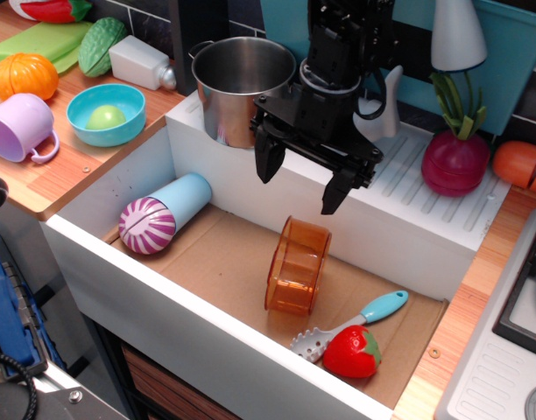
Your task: Flip orange pot upright in sink
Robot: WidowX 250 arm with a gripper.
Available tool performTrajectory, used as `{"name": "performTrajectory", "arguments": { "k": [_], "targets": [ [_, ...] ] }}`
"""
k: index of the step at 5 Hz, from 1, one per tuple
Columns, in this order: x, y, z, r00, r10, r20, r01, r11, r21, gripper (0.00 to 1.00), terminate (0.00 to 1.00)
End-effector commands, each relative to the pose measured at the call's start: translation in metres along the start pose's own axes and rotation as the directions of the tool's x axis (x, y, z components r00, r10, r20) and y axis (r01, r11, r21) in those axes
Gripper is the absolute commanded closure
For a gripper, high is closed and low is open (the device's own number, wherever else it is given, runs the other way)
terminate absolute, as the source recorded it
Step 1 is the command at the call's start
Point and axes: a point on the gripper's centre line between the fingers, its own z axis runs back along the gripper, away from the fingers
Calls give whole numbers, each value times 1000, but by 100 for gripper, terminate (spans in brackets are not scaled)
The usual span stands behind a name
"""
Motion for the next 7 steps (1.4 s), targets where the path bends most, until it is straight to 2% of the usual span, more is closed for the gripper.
{"name": "performTrajectory", "arguments": {
  "k": [1,3,4,5,7],
  "targets": [
    [0,0,0,1000,0,0,0,1000,0,0,0],
    [-11,8,-10,997,74,9,-72,991,-116,0,0],
    [-12,9,-16,995,101,21,-95,975,-203,0,0],
    [-9,14,-25,992,127,22,-112,937,-332,0,0],
    [6,-4,-27,986,163,39,-127,876,-466,0,0]
  ]
}}
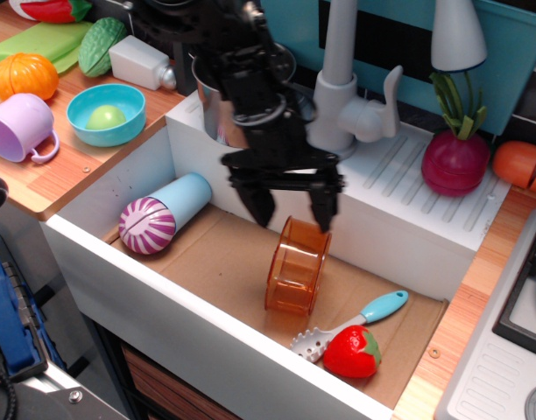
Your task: Flip orange pot upright in sink
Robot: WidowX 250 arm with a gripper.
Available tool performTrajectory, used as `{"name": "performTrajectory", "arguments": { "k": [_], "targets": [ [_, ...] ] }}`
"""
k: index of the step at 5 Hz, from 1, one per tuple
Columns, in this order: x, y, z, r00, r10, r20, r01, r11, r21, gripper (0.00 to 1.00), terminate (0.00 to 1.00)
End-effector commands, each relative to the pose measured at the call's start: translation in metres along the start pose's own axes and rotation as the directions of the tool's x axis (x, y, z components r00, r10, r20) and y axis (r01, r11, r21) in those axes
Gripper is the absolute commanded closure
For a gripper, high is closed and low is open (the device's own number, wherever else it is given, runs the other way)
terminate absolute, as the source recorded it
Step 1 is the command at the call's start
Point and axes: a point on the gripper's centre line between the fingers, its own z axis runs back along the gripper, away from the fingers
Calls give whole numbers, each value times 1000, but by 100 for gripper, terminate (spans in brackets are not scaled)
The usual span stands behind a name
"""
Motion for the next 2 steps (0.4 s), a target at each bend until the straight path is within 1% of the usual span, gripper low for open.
{"name": "performTrajectory", "arguments": {
  "k": [1,2],
  "targets": [
    [8,-14,-4,998,-16,54,18,999,-39,0,0],
    [3,-19,-5,999,-9,51,10,1000,-15,0,0]
  ]
}}
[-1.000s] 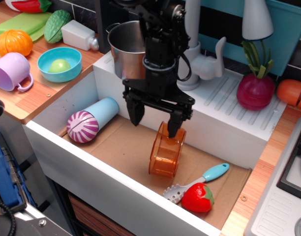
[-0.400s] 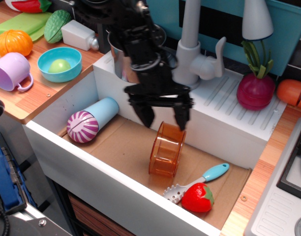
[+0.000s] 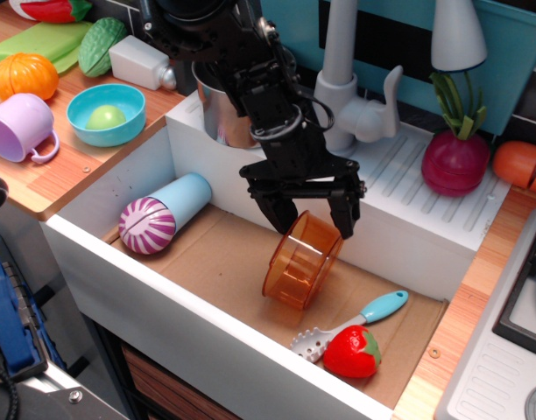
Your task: Flip orange pot upright in sink
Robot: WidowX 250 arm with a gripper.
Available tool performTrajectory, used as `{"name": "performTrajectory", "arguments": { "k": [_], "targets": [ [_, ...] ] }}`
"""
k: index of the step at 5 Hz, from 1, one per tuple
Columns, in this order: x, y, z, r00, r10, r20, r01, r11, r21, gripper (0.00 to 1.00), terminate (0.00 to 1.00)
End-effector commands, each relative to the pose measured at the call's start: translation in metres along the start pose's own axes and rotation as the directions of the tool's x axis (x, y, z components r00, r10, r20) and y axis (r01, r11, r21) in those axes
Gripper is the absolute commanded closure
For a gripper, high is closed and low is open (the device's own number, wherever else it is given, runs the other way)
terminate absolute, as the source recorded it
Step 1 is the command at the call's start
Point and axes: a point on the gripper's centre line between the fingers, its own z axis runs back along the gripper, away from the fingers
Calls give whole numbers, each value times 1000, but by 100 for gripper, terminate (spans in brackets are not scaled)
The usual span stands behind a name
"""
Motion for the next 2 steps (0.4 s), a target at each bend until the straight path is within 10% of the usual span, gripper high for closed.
{"name": "performTrajectory", "arguments": {
  "k": [1,2],
  "targets": [
    [-2,-9,3,999,-2,39,1,1000,9,0,0],
    [-5,-14,-3,999,1,48,-3,999,34,100,0]
  ]
}}
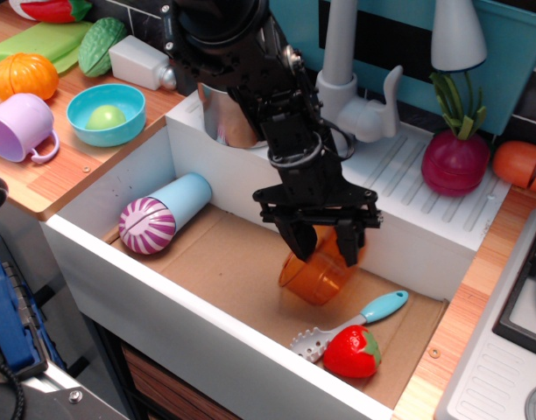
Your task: Flip orange pot upright in sink
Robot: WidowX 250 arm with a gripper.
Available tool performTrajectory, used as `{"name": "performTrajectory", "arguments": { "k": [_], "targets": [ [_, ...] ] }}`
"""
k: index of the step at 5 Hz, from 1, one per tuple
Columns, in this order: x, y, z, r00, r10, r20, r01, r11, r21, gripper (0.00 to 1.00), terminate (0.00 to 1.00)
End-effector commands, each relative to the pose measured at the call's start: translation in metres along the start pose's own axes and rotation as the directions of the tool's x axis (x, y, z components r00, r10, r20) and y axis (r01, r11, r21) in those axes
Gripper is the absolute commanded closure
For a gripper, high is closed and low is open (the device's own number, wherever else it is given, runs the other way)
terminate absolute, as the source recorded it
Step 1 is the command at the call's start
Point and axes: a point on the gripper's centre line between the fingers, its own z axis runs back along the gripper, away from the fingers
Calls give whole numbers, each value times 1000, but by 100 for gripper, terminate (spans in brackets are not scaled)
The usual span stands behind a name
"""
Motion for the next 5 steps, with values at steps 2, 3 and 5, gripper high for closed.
{"name": "performTrajectory", "arguments": {
  "k": [2,3,5],
  "targets": [
    [12,-2,27,996,-82,-34,87,976,201,100,0],
    [10,-3,30,986,-149,-68,164,903,397,100,0],
    [7,-4,26,973,-209,-102,232,830,507,0,0]
  ]
}}
